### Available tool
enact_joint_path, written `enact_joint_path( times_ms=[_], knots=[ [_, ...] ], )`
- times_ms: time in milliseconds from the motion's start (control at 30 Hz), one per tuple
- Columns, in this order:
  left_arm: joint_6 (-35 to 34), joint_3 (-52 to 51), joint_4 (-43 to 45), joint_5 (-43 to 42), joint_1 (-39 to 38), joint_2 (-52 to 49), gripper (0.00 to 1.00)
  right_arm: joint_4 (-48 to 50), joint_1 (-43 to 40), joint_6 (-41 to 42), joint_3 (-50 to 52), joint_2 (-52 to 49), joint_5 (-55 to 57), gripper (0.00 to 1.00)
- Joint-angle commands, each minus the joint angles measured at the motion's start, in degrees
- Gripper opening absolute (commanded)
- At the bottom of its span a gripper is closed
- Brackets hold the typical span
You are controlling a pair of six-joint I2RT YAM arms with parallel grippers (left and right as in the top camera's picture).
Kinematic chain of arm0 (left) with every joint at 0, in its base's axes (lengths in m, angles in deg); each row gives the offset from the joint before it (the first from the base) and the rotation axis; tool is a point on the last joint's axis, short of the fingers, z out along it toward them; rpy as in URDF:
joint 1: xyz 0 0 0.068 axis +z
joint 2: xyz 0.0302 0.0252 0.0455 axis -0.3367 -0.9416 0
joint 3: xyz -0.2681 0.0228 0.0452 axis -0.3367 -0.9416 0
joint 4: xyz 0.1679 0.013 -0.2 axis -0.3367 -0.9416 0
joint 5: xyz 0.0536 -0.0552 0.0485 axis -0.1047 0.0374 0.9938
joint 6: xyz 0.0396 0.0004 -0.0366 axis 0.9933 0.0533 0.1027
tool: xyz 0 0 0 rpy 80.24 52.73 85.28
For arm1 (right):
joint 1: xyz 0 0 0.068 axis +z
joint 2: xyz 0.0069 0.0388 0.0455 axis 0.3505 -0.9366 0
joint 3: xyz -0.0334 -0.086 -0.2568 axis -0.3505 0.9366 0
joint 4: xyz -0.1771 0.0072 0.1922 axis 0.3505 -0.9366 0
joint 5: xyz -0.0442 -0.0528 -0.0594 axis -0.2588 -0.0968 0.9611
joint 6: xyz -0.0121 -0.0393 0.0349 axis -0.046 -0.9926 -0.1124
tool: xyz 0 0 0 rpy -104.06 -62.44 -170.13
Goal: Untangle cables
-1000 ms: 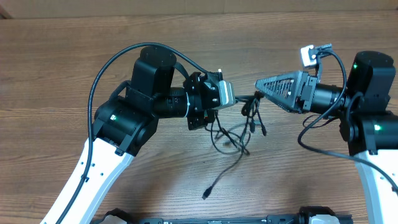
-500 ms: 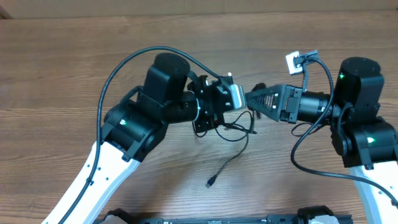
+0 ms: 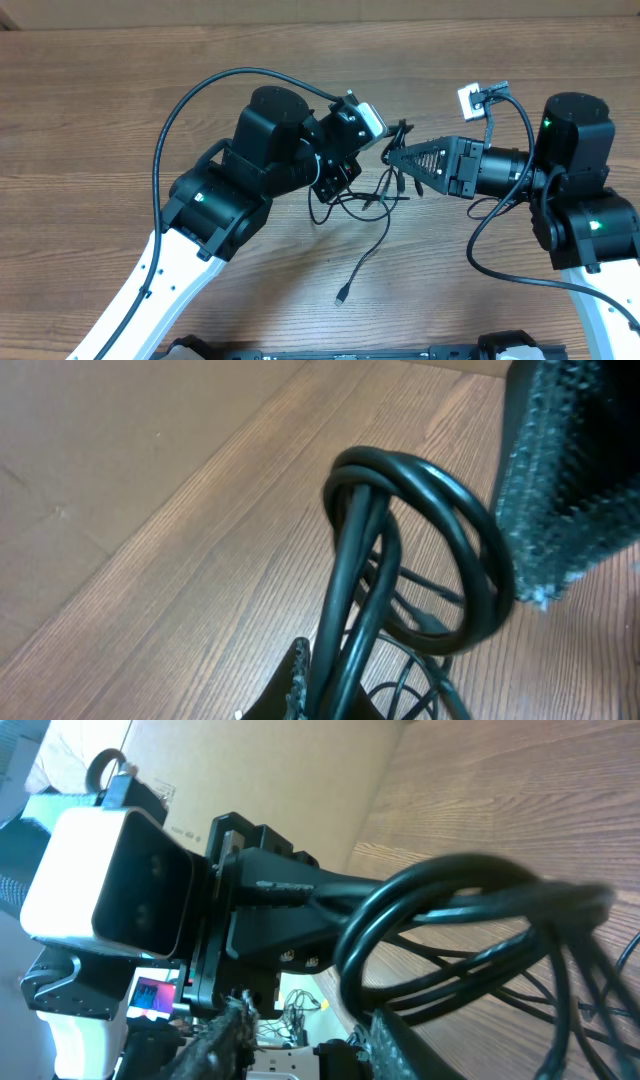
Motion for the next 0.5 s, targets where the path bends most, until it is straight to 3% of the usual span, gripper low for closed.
enact_joint_path(
  times_ms=[0, 67, 167, 200, 367, 467],
  knots=[
    [-1.8, 0.7, 0.6, -1.4, 0.0, 1.0, 0.04, 0.5, 0.2, -0.2, -0.8, 0.4, 0.0, 0.35],
    [-1.3, 0.7, 1.1, -5.2, 0.0, 1.0, 0.04, 0.4, 0.2, -1.6, -0.8, 0.4, 0.2, 0.59],
    [2.3, 0.7, 1.2, -12.8, 0.0, 1.0, 0.04, 0.3, 0.2, -2.0, -0.8, 0.3, 3.2, 0.62],
    [2.3, 0.7, 1.2, -12.9, 0.0, 1.0, 0.04, 0.4, 0.2, -2.1, -0.8, 0.3, 3.2, 0.57],
    [2.2, 0.7, 1.0, -11.5, 0.0, 1.0, 0.04, 0.4, 0.2, -2.1, -0.8, 0.3, 2.9, 0.05],
    [-2.5, 0.7, 1.2, -6.7, 0.0, 1.0, 0.04, 0.6, 0.2, -5.9, -0.8, 0.3, 0.0, 0.04]
  ],
)
